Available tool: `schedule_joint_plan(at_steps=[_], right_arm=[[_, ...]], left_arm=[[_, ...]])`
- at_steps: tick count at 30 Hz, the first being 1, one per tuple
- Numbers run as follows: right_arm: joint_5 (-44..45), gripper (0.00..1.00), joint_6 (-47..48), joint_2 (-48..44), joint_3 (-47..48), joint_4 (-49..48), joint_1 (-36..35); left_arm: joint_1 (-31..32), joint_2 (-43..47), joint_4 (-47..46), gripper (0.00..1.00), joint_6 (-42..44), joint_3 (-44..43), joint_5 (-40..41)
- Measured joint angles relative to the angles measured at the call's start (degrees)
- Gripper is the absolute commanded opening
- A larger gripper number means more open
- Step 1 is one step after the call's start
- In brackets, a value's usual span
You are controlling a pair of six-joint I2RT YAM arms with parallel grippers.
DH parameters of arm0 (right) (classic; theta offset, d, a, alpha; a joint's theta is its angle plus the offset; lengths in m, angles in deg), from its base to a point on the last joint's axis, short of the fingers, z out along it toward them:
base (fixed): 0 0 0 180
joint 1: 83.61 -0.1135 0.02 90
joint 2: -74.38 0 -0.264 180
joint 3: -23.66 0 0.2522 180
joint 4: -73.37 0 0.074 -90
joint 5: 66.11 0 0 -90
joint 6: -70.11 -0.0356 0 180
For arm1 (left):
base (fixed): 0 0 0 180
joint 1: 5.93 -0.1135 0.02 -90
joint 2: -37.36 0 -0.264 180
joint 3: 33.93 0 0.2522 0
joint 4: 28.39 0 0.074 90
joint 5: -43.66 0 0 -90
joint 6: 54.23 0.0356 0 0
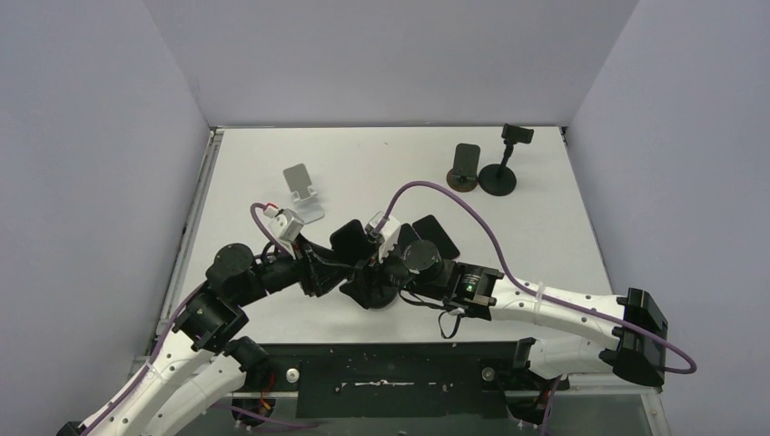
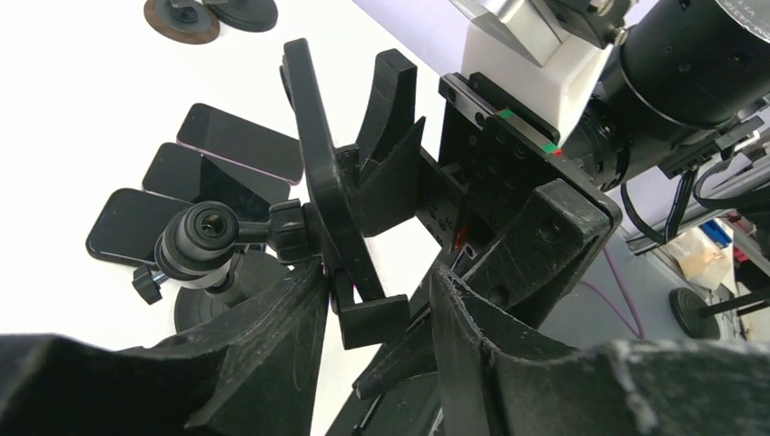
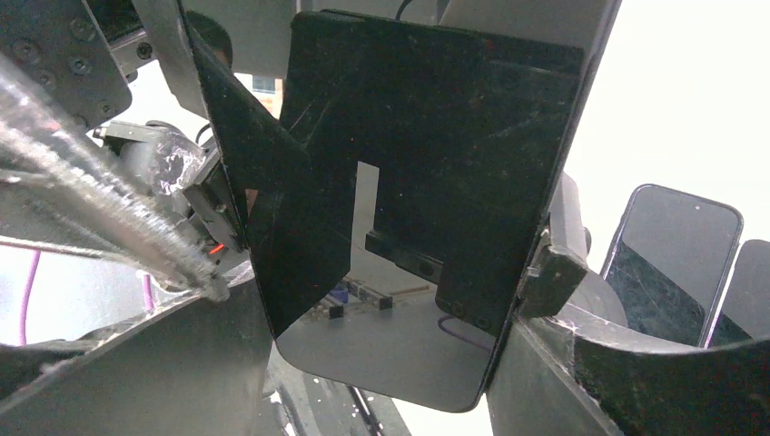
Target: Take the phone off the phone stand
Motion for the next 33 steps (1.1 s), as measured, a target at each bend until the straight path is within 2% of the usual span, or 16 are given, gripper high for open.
schedule_joint_plan(at_steps=[3, 5, 10, 13, 15, 18, 19, 33], right_arm=[[-0.04, 0.32, 0.04, -0.04, -0.09, -0.11, -0.07], [-0.04, 0.31, 0.07, -0.15, -0.17, -0.07, -0.28], [-0.17, 0.29, 0.07, -0.59, -0.39, 0.17, -0.42], [0.50, 0.24, -0.02, -0.90, -0.63, 0.42, -0.42], [1.25, 0.17, 0.07, -1.03, -0.79, 0.37, -0.42], [1.51, 0.02, 0.04, -1.60, -1.29, 0.13, -0.63], [1.49, 0.00, 0.04, -1.84, -1.60, -0.04, -0.72], [-8.63, 0.00, -3.08, -7.69, -8.11, -6.03, 2.23]], left_arm=[[0.00, 0.37, 0.20, 0.48, 0.11, 0.00, -1.07], [-0.02, 0.42, 0.59, 0.45, 0.09, 0.00, -1.18], [-0.13, 0.26, 0.87, 0.25, 0.59, 0.00, -2.10], [-0.17, -0.07, 0.81, 0.00, 1.07, 0.00, -2.36], [-0.20, -0.20, 0.61, 0.00, 1.27, -0.02, -2.34], [-0.17, -0.22, 0.59, 0.00, 1.66, -0.04, -2.54], [-0.17, -0.09, 0.59, 0.00, 1.75, -0.04, -2.64], [0.42, 5.38, -5.16, 0.00, 1.42, 5.86, -4.68]])
